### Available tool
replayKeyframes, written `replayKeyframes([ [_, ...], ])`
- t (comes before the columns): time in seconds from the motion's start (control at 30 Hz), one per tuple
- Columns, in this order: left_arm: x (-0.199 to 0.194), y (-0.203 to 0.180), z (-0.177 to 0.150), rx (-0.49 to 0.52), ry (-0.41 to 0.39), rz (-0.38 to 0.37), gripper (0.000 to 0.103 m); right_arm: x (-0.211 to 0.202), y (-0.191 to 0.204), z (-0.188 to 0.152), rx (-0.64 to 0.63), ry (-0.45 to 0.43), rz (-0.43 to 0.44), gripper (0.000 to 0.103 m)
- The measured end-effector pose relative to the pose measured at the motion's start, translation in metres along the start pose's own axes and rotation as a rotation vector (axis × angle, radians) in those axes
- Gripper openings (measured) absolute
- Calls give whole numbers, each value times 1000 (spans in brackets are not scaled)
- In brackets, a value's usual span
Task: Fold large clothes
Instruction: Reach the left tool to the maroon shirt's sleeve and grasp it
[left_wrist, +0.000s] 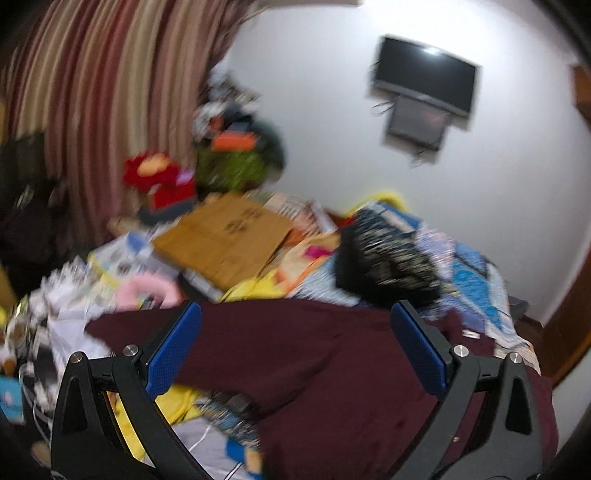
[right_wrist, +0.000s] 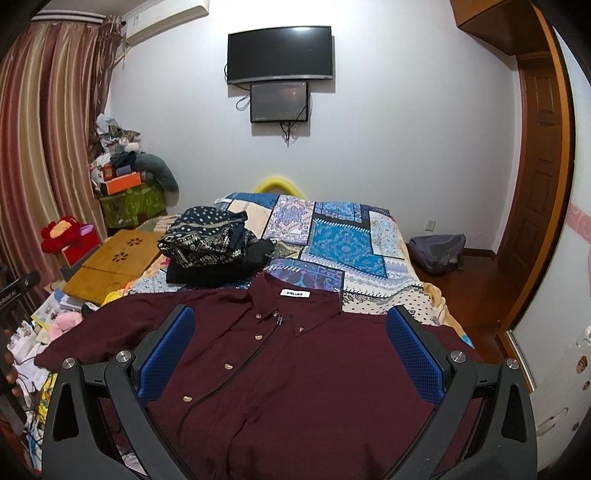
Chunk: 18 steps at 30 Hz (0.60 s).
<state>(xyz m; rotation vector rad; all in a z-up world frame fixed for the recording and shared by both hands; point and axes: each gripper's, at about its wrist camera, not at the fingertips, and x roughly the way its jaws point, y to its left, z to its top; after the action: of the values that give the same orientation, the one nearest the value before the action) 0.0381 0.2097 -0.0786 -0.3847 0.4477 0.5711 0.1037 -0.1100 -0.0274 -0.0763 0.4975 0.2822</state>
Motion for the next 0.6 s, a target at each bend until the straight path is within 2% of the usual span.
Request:
replayKeyframes([
  [0.2, 57, 81, -24, -207, 193, 104, 103, 29, 2, 3, -9, 47, -7, 103],
  [0.3, 82, 117, -45, -317, 294, 113, 103, 49, 4, 4, -10, 84, -9, 103],
  [0.43, 112, 154, -79, -473, 416, 73, 103, 77, 7, 5, -5, 142, -7, 103],
  [0.5, 128, 167, -95, -549, 472, 25, 102, 89, 7, 4, 3, 167, -4, 103],
  [0.6, 150, 179, -114, -651, 533, -46, 95, 105, 10, 0, 27, 218, 14, 103],
])
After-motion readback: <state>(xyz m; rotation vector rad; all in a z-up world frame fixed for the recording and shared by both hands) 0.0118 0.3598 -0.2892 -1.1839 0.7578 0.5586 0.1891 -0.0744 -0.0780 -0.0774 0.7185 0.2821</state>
